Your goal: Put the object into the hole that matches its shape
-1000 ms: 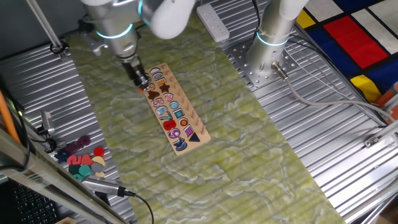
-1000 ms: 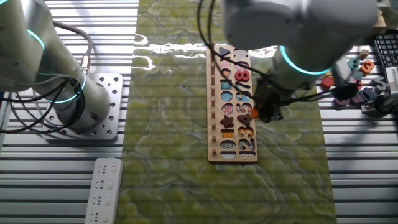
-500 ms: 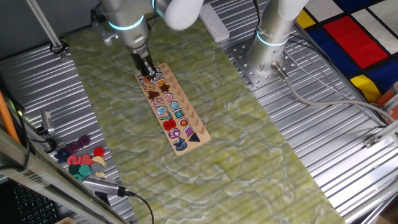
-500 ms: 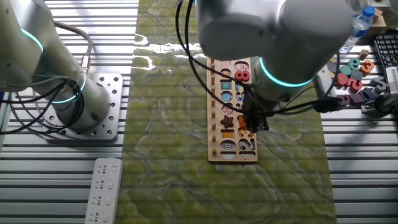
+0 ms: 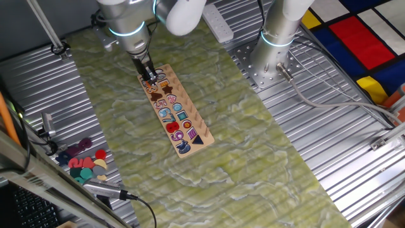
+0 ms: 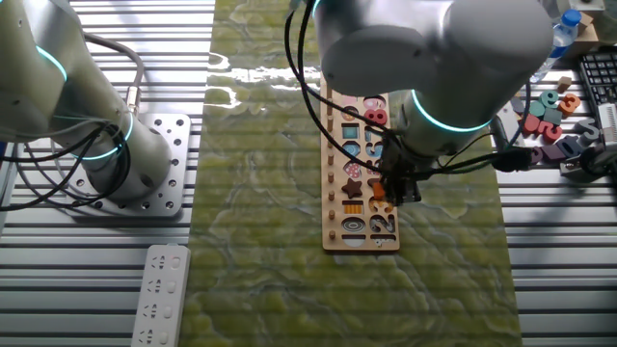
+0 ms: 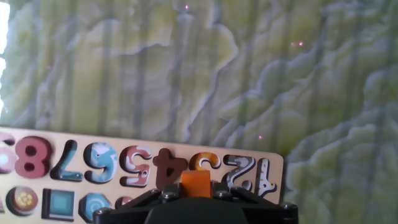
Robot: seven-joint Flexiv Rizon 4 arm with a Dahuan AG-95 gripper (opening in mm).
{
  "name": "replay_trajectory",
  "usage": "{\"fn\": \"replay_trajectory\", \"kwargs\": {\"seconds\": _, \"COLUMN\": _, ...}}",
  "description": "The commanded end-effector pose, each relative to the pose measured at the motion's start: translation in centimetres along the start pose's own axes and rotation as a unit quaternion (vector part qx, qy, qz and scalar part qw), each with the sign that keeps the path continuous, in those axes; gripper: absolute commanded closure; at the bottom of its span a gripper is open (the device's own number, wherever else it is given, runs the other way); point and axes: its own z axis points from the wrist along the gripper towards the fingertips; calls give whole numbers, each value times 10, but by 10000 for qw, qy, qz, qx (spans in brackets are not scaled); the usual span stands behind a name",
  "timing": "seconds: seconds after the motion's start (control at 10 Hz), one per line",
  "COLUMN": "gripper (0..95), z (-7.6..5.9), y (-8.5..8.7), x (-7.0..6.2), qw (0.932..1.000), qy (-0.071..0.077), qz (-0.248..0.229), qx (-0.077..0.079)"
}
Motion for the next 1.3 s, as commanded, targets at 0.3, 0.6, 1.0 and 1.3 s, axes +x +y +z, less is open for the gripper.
{"fn": "replay_trajectory", "kwargs": {"seconds": 0.3, "gripper": 950, "z": 0, "y": 0, "x": 0, "qw": 9999, "qy": -133, "qz": 53, "qx": -19}}
{"fn": "replay_trajectory", "kwargs": {"seconds": 0.6, "gripper": 950, "z": 0, "y": 0, "x": 0, "qw": 9997, "qy": -160, "qz": 179, "qx": -25}}
{"fn": "replay_trajectory", "kwargs": {"seconds": 1.0, "gripper": 950, "z": 4, "y": 0, "x": 7, "qw": 9996, "qy": -228, "qz": 191, "qx": -42}}
{"fn": "replay_trajectory", "kwargs": {"seconds": 1.3, "gripper": 950, "z": 9, "y": -2, "x": 11, "qw": 9996, "qy": -201, "qz": 192, "qx": -51}}
